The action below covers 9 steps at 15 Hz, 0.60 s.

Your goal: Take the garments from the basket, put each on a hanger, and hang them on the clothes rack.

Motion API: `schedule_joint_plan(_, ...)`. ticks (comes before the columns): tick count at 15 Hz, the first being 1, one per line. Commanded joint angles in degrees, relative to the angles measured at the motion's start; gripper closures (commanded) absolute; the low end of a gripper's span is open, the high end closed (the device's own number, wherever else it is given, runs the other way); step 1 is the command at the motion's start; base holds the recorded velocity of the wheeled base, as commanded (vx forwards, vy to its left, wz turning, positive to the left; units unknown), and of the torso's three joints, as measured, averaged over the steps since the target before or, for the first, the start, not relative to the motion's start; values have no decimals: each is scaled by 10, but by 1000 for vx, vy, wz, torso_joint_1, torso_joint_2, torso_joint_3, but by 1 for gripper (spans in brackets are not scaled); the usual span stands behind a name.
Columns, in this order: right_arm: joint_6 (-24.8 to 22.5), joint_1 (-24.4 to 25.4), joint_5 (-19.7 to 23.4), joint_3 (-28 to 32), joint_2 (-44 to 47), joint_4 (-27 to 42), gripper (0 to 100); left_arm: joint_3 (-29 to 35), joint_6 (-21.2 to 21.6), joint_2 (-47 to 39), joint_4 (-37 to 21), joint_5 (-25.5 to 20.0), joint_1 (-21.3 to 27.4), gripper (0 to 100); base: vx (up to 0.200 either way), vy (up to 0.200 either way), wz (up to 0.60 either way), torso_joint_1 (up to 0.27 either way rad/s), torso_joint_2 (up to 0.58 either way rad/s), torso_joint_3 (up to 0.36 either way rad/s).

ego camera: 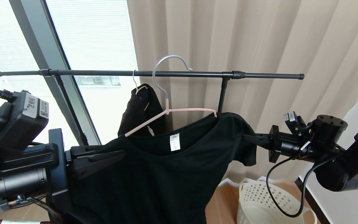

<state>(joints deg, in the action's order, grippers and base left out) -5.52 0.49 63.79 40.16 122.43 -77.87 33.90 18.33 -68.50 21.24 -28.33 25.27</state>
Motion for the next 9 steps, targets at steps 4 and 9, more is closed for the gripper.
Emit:
schedule_joint_plan(4, 5, -24, 0, 12, -4, -1, 100, -9, 0, 14, 0, -1, -21, 100, 0, 0, 0, 0, 0, 0)
schedule_joint_plan(9, 9, -19, 0, -2, -16, 1, 100, -15, -1, 6, 0, -1, -22, 100, 0, 0, 0, 0, 0, 0)
